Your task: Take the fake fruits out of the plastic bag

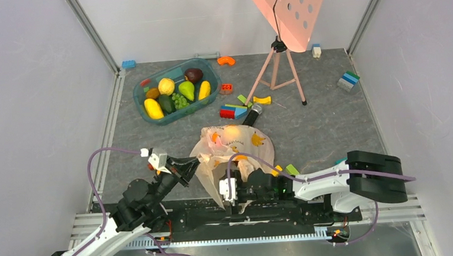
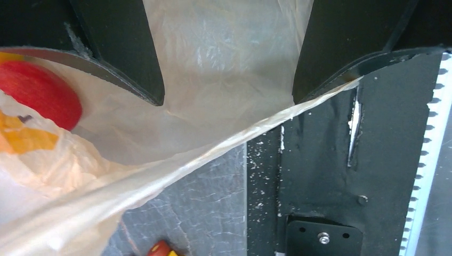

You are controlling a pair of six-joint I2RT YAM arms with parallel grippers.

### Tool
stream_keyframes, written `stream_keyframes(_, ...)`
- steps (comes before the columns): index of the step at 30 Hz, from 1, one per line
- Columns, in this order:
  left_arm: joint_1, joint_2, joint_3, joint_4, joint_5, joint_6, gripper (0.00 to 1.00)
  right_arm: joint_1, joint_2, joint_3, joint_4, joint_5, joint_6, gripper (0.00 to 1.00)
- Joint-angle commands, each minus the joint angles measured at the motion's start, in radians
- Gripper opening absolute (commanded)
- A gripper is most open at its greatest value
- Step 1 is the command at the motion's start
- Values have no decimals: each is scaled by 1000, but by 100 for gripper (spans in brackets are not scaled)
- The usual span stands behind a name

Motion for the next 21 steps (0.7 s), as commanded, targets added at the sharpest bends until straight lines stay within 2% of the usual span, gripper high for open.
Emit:
stream_keyframes(1, 4, -61, 9, 7, -38, -62, 2, 49, 43, 50, 47, 42, 12, 94)
stream_keyframes(9, 4, -64, 16, -13, -37, -58, 2, 17, -56, 37, 27, 235, -19, 96)
stream_keyframes(13, 4, -67, 18, -15, -37, -59, 2, -30, -71, 51, -10, 261, 2, 96)
stream_keyframes(21, 4, -67, 56, -7, -37, -43, 2, -103, -49, 76, 21, 287, 41, 95)
